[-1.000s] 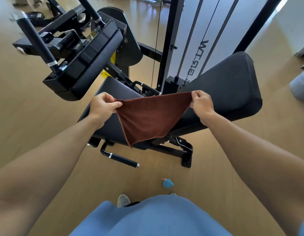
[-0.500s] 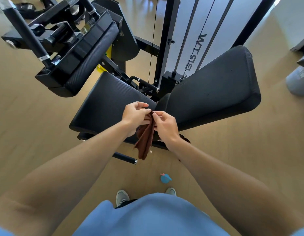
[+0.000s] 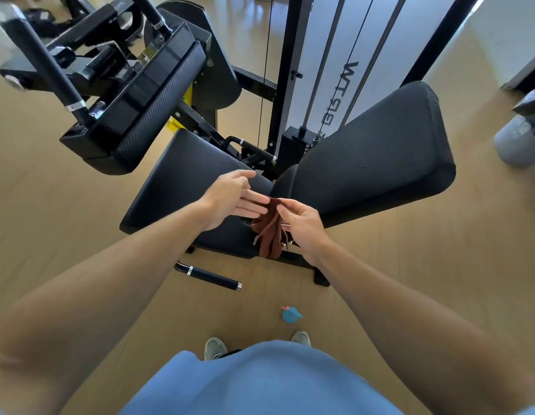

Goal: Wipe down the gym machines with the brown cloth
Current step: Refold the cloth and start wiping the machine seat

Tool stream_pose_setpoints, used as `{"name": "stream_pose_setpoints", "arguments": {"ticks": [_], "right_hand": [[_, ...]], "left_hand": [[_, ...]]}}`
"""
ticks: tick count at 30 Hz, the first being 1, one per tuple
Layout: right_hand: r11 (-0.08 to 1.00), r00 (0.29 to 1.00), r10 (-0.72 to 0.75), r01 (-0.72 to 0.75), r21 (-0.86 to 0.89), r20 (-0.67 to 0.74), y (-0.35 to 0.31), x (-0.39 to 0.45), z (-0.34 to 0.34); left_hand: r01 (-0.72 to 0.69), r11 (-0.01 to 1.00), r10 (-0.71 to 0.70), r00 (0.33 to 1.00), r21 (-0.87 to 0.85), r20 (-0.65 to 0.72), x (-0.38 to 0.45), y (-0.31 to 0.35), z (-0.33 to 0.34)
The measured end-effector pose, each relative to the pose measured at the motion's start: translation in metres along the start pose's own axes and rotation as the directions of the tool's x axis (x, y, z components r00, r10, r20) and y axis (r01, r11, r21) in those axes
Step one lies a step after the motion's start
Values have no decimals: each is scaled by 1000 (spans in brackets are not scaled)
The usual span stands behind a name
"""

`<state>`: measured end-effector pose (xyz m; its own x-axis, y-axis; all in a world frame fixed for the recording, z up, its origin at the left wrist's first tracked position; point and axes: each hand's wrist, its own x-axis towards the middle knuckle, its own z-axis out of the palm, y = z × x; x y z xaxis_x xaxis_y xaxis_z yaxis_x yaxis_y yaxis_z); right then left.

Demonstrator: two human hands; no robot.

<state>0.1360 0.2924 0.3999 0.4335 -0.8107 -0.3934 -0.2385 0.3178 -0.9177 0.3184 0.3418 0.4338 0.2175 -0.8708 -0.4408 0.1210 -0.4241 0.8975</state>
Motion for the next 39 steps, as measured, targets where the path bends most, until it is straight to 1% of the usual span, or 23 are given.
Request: {"name": "stream_pose_setpoints", "arguments": {"ticks": [1, 2, 3, 4, 5, 6, 7, 8, 11, 13, 16, 19, 21, 24, 26, 28, 31, 33, 35, 37, 39], "right_hand": [[1000, 1000, -13, 13, -28, -4, -1, 1, 0], [998, 1000, -26, 26, -53, -6, -1, 3, -1], [997, 999, -39, 38, -73, -5, -3, 5, -2], [996, 999, -48, 48, -77, 1, -5, 7, -4], [996, 998, -55, 55, -74, 10, -6, 8, -6], [996, 998, -59, 60, -65, 18, -8, 10, -8], [996, 998, -65, 66, -61, 22, -8, 12, -11], [996, 997, -71, 73, -60, 24, -9, 13, -13], [995, 997, -76, 77, -62, 16, -9, 14, -18], [995, 998, -57, 55, -78, -21, -6, 14, -21], [990, 992, -30, 12, -140, -126, 2, 14, -21], [990, 976, -19, -12, -138, -217, 7, 11, -18], [989, 968, -36, -1, -147, -249, 7, 7, -16], [976, 948, -121, 59, -211, -293, 7, 1, -13], [955, 922, -189, 92, -283, -337, 3, -3, -13], [952, 889, -239, 135, -276, -390, -4, -8, -16], [957, 860, -290, 264, -121, -421, -21, -16, -22], [936, 837, -341, 342, -77, -428, -34, -16, -32], [916, 820, -388, 394, -77, -421, -42, -11, -46], [905, 821, -421, 407, -121, -386, -50, -1, -60], [895, 834, -445, 407, -181, -326, -60, 11, -75]], "left_hand": [[-42, 996, 48, 995, 74, -84, 2, -2, -5], [-82, 973, 117, 981, 215, -155, 6, -5, -12], [-100, 917, 173, 972, 385, -160, 8, -8, -20], [-105, 848, 175, 981, 520, -88, 8, -11, -26], [-112, 792, 131, 991, 601, 12, 8, -16, -29], [-121, 763, 72, 992, 635, 102, 7, -20, -31], [-134, 753, 36, 986, 644, 163, 7, -24, -30], [-150, 760, 42, 982, 632, 182, 7, -27, -29], [-163, 830, 146, 986, 533, 74, 8, -29, -29], [-163, 852, 161, 986, 498, 48, 10, -29, -31], [-196, 846, 184, 980, 496, 73, 10, -26, -29], [-247, 824, 208, 969, 509, 133, 9, -15, -18], [-224, 812, 159, 973, 540, 164, 9, -6, -13], [-172, 755, 30, 973, 632, 229, 12, 10, -11], [-188, 744, 34, 969, 641, 245, 15, 20, -10], [-229, 773, 94, 964, 592, 250, 19, 29, -5], [-264, 859, 168, 955, 439, 246, 26, 42, 8], [-270, 892, 193, 953, 363, 235, 34, 50, 20], [-277, 894, 207, 953, 351, 223, 42, 58, 31], [-268, 909, 213, 957, 318, 199, 50, 63, 42], [-251, 945, 220, 962, 209, 159, 59, 67, 51]]}}
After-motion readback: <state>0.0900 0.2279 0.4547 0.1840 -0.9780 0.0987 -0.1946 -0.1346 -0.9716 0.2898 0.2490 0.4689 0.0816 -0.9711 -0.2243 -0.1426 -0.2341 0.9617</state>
